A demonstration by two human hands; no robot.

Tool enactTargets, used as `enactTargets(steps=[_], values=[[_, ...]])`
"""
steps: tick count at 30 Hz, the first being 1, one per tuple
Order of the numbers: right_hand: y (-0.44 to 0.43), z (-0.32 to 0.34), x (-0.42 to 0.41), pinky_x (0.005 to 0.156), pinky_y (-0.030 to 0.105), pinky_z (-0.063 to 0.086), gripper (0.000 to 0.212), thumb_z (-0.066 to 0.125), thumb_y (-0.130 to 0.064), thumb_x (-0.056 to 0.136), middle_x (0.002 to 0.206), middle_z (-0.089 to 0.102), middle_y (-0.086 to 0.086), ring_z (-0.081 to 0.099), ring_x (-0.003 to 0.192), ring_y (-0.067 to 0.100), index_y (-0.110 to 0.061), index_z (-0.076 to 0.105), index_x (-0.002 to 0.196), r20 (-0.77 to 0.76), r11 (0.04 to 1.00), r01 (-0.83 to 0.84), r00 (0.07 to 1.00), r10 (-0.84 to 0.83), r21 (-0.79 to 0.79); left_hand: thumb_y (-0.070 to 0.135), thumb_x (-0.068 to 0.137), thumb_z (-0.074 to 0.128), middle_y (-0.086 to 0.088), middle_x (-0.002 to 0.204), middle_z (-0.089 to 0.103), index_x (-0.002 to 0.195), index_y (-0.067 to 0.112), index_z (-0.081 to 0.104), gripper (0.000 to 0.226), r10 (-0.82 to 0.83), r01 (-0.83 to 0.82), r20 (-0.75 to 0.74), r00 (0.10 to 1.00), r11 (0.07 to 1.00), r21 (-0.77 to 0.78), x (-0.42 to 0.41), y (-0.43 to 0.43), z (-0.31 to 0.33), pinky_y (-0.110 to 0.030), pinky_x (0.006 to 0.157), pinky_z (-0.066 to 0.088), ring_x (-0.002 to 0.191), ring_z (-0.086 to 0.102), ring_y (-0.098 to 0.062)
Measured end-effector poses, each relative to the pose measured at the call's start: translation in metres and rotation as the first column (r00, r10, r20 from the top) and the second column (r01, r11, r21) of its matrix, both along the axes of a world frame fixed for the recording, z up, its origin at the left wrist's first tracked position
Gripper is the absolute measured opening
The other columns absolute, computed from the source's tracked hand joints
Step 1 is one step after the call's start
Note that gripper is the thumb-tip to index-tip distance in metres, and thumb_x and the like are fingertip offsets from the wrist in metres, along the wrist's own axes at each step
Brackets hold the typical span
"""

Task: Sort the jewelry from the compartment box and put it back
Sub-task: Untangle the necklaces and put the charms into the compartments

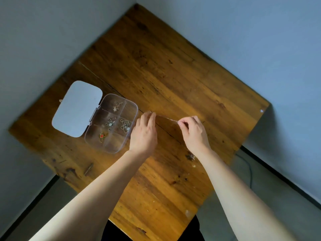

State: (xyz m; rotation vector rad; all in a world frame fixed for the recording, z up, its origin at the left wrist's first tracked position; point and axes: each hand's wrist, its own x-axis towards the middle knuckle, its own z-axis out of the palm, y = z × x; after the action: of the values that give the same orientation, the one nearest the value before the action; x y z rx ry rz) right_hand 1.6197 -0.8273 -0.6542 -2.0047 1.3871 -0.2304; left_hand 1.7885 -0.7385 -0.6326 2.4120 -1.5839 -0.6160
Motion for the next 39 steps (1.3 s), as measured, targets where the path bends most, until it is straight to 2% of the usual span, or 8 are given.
enactTargets(steps=[3,6,9,13,17,21,33,39], values=[[-0.006,0.001,-0.030,0.070,0.012,0.037,0.019,0.051,-0.032,0.103,0.106,0.051,-0.009,0.052,0.090,0.008,-0.021,0.065,0.108,-0.003,0.999,0.040,0.999,-0.040,0.013,-0.001,0.092,0.052,-0.020,0.145,0.041,0.147,0.003,0.038,0.057,-0.087,0.080,0.098,0.991,0.994,0.075,-0.001,-0.032,-0.008,-0.047,0.091,0.048,0.121,0.042,-0.040],[-0.013,0.000,-0.052,0.078,0.020,0.044,0.018,0.052,-0.029,0.103,0.104,0.054,-0.007,0.054,0.093,0.010,-0.018,0.065,0.108,-0.001,0.997,0.082,0.997,-0.082,0.014,-0.013,0.083,0.054,-0.024,0.124,0.051,0.126,-0.006,0.056,0.044,-0.156,0.148,0.104,0.982,0.986,0.077,0.002,-0.046,-0.013,-0.050,0.075,0.053,0.108,0.047,-0.042],[-0.020,0.001,-0.064,0.072,0.004,0.034,0.017,0.051,-0.029,0.104,0.108,0.059,-0.005,0.053,0.095,0.008,-0.019,0.064,0.109,0.004,0.989,0.141,0.990,-0.141,0.050,-0.013,0.082,0.056,-0.024,0.112,0.055,0.110,-0.006,0.062,0.030,-0.224,0.217,0.119,0.967,0.974,0.070,0.011,-0.056,-0.014,-0.050,0.065,0.049,0.104,0.051,-0.042],[-0.031,0.003,-0.076,0.072,0.004,0.034,0.018,0.051,-0.030,0.104,0.110,0.064,-0.004,0.057,0.098,0.009,-0.021,0.064,0.112,0.025,0.977,0.191,0.981,-0.194,0.099,-0.001,0.094,0.056,-0.025,0.112,0.058,0.114,-0.005,0.065,0.022,-0.213,0.213,0.054,0.976,0.977,-0.003,0.007,-0.068,-0.013,-0.052,0.080,0.049,0.106,0.055,-0.044],[-0.042,0.004,-0.090,0.082,0.016,0.045,0.016,0.052,-0.029,0.104,0.108,0.066,-0.005,0.061,0.099,0.011,-0.021,0.064,0.111,0.036,0.979,0.187,0.981,-0.190,0.079,0.010,0.098,0.059,-0.023,0.114,0.059,0.128,-0.003,0.062,0.033,-0.310,0.306,-0.032,0.950,0.948,-0.084,-0.029,-0.079,-0.009,-0.051,0.090,0.051,0.109,0.055,-0.041],[-0.051,0.006,-0.103,0.085,0.028,0.053,0.016,0.052,-0.027,0.104,0.106,0.066,-0.003,0.063,0.097,0.016,-0.019,0.064,0.111,0.019,0.973,0.217,0.976,-0.219,0.074,0.009,0.101,0.053,-0.023,0.109,0.062,0.113,-0.005,0.068,0.024,-0.203,0.202,-0.047,0.978,0.979,-0.039,-0.054,-0.094,-0.013,-0.049,0.084,0.051,0.101,0.058,-0.040],[-0.058,-0.004,-0.132,0.077,0.019,0.038,0.017,0.059,-0.025,0.101,0.104,0.065,0.002,0.058,0.092,0.015,-0.016,0.071,0.108,-0.051,0.901,0.432,0.901,-0.430,0.034,0.028,0.096,0.064,-0.010,0.112,0.067,0.102,0.017,0.074,0.016,0.079,-0.061,-0.326,0.942,0.996,0.065,-0.113,-0.144,-0.022,-0.035,0.079,0.056,0.094,0.065,-0.023],[-0.052,-0.001,-0.136,0.070,0.000,0.030,0.022,0.063,-0.022,0.098,0.107,0.064,0.000,0.056,0.086,0.007,-0.020,0.071,0.118,-0.017,0.882,0.468,0.884,-0.468,0.054,0.033,0.098,0.061,-0.003,0.106,0.065,0.129,0.015,0.063,0.036,0.111,-0.120,-0.434,0.894,0.993,0.007,-0.109,-0.137,-0.020,-0.027,0.078,0.047,0.092,0.060,-0.016]])
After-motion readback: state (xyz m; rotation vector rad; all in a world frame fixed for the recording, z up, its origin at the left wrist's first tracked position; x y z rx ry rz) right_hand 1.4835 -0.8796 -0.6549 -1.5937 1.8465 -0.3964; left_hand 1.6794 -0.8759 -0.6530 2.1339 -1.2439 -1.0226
